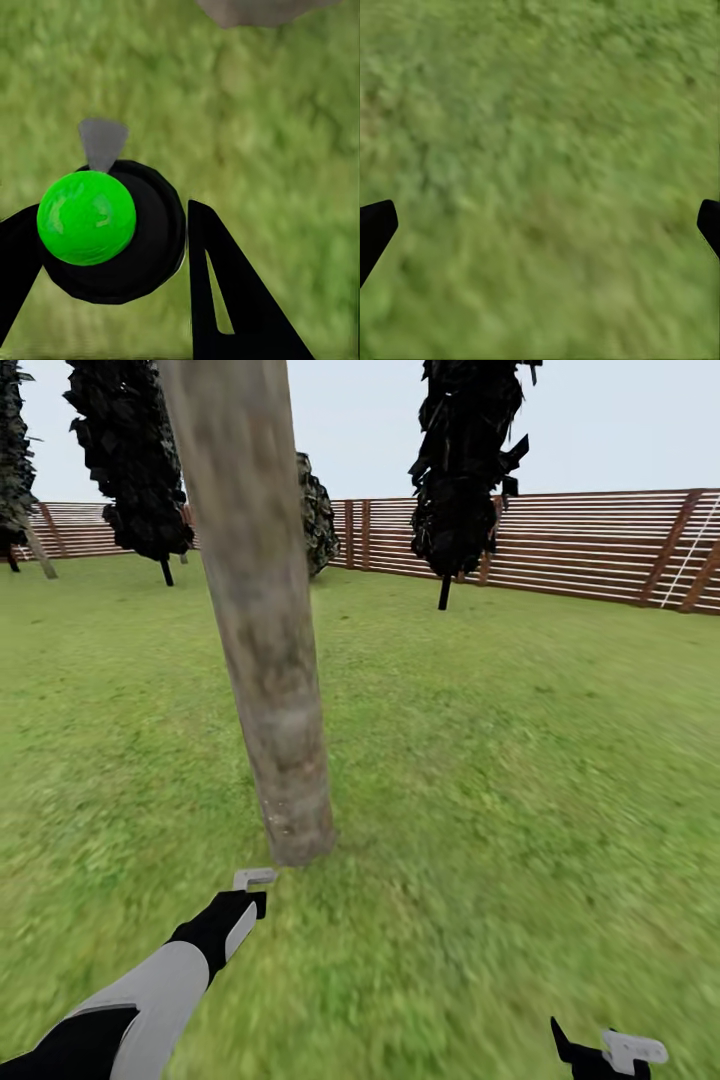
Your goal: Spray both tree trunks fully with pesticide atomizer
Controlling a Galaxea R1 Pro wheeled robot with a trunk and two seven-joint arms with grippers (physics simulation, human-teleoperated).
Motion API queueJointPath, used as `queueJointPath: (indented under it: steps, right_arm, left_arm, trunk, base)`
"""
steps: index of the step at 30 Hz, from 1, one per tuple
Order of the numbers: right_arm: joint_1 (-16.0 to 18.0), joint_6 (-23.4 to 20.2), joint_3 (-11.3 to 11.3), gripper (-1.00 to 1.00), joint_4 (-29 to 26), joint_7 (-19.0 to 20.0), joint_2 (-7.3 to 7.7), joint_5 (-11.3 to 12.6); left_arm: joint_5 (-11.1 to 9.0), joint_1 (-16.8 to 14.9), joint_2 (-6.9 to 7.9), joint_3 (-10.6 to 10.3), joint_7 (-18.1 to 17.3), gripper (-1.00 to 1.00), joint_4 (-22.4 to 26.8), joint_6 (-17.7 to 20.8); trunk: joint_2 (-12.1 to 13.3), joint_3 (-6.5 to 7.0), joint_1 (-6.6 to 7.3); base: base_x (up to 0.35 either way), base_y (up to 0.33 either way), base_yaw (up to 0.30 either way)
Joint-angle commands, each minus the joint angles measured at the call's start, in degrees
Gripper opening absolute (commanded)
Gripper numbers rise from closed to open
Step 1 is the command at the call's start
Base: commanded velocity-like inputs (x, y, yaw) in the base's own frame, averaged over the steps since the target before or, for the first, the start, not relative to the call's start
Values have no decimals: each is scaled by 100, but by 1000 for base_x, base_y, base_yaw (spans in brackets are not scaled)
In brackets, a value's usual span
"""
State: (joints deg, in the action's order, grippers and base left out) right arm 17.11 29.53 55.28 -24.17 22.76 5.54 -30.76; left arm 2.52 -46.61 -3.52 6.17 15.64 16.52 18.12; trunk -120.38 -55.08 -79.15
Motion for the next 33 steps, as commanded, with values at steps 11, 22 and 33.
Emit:
queueJointPath:
  steps: [11,22,33]
  right_arm:
    - [-1,0,0,100,0,0,7,0]
    - [2,0,0,100,-9,0,15,1]
    - [0,0,0,100,-9,0,12,0]
  left_arm:
    - [3,3,0,-1,0,-100,-8,-150]
    - [10,-4,48,-19,-77,-100,348,-118]
    - [5,-105,-275,-58,-73,-100,1116,274]
  trunk:
    - [0,0,0]
    - [0,0,0]
    - [0,0,0]
  base:
    - [-8,-273,70]
    - [-55,-92,-69]
    - [0,0,-1]
